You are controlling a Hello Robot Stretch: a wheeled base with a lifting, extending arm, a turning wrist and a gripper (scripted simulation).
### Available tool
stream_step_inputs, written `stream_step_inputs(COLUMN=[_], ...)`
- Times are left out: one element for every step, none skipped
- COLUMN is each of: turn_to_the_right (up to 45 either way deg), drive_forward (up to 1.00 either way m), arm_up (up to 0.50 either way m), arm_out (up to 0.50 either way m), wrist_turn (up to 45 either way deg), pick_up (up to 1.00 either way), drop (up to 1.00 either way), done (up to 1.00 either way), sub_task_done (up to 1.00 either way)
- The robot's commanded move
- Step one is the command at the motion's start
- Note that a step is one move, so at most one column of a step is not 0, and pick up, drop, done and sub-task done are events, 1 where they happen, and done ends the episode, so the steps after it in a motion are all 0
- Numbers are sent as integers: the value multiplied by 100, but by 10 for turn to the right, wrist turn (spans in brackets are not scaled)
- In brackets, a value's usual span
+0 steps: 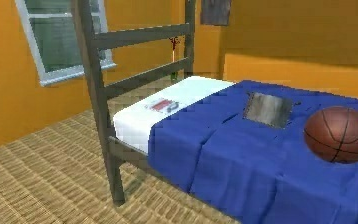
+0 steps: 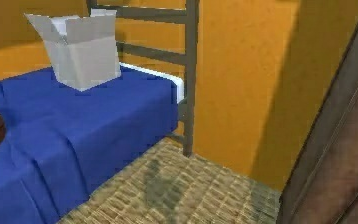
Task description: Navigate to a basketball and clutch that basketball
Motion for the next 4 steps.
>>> stream_step_inputs(turn_to_the_right=[120,0,-390,0], drive_forward=[0,35,0,0], arm_up=[0,0,0,50], arm_out=[0,0,0,0], wrist_turn=[0,0,0,0], pick_up=[0,0,0,0], drop=[0,0,0,0], done=[0,0,0,0], sub_task_done=[0,0,0,0])
